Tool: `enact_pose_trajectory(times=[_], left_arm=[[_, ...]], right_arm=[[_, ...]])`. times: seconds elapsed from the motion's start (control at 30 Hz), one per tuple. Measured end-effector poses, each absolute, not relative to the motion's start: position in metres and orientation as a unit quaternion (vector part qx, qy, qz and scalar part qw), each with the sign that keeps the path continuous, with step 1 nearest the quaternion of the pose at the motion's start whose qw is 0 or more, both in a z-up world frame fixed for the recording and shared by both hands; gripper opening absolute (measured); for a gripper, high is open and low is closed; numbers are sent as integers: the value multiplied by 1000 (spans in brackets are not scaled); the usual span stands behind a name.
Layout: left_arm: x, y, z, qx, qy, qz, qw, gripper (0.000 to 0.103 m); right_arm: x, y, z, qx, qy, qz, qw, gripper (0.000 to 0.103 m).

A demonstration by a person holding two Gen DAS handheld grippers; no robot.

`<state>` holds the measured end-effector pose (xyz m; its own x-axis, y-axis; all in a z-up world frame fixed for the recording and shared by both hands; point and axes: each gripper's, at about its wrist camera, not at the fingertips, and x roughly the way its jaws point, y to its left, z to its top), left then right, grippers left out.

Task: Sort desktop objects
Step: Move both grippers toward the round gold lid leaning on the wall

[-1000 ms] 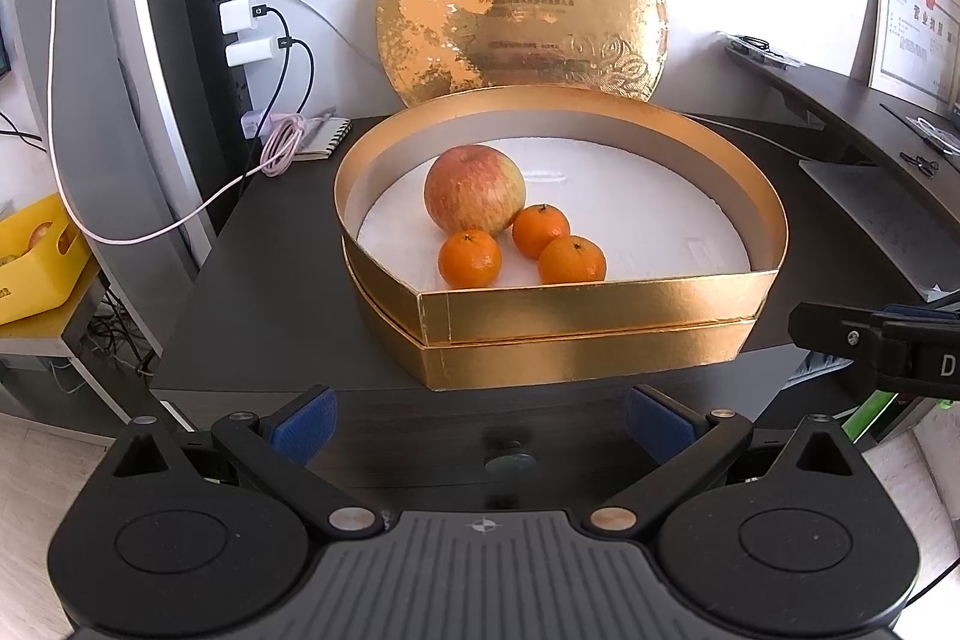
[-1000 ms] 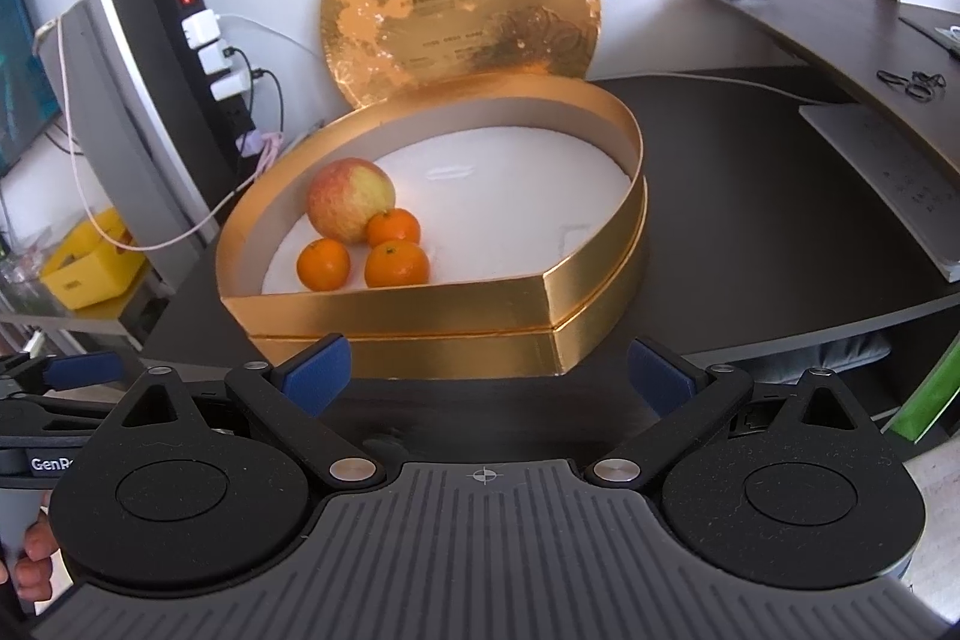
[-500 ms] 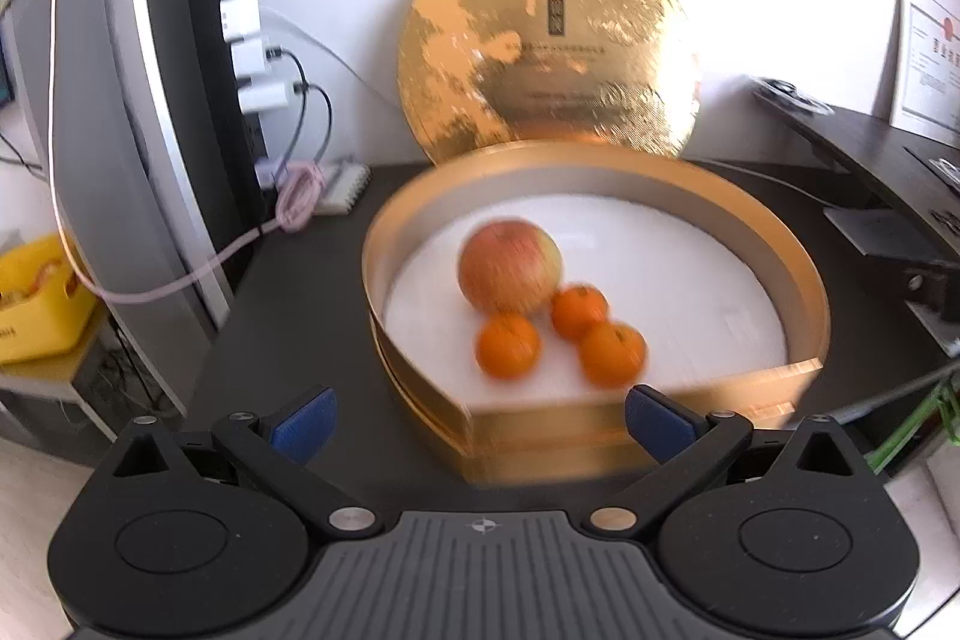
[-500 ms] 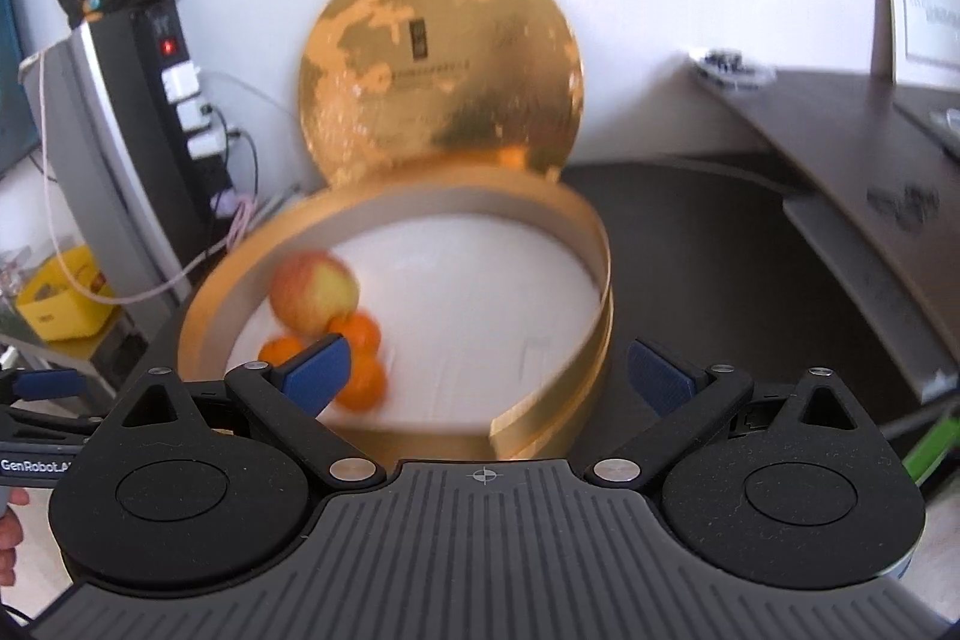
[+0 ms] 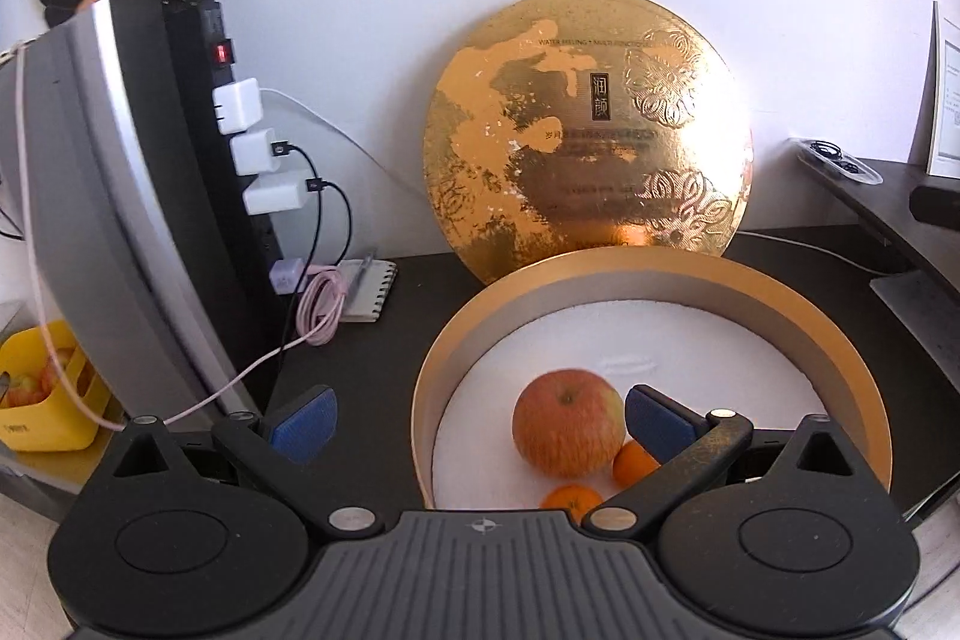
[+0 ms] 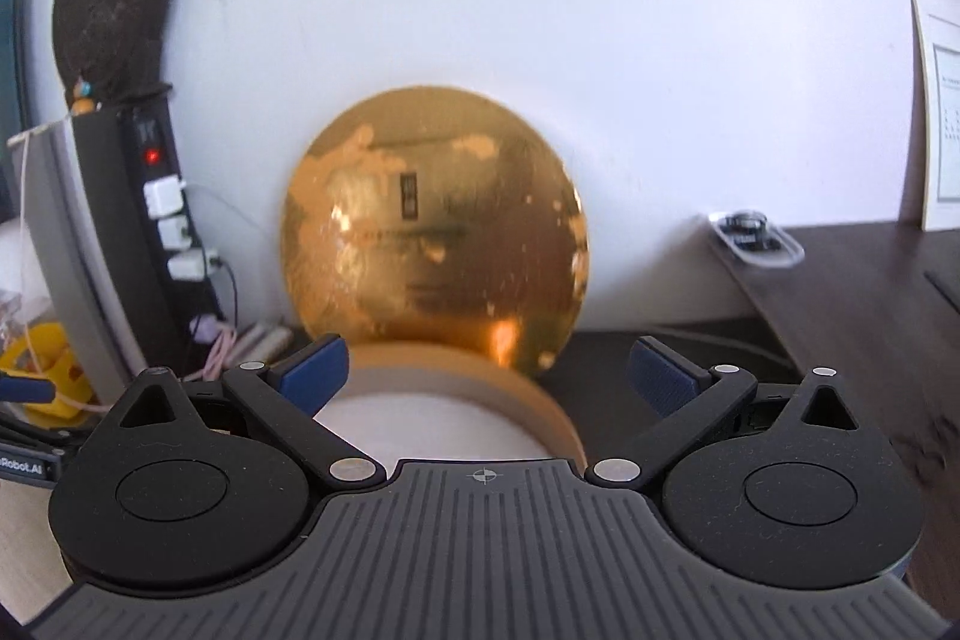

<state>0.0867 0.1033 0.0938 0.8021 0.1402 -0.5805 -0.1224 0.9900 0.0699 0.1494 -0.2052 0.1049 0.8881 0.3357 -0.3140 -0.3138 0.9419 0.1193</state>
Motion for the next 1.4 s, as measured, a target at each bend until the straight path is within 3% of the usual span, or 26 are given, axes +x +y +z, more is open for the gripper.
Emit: enact_pose_trajectory(times=[0.43, 0.73, 0.87, 1.03, 1.23, 1.4], left_arm=[[180, 123, 124, 77, 285, 64, 953, 103], [260, 157, 119, 78, 264, 53, 960, 103], [289, 177, 115, 31, 254, 50, 965, 103], [320, 202, 88, -34, 246, 48, 967, 103], [331, 211, 56, -17, 189, 0, 982, 103], [346, 224, 37, -56, 200, -8, 978, 103]], right_arm=[[229, -191, 130, 39, 123, 201, 971, 103], [293, -184, 133, 59, 75, 192, 977, 103], [320, -186, 136, 70, 60, 178, 980, 103], [359, -186, 110, 70, 65, 153, 984, 103], [390, -183, 73, 52, 65, 156, 984, 103], [404, -179, 52, 42, 74, 158, 984, 103]])
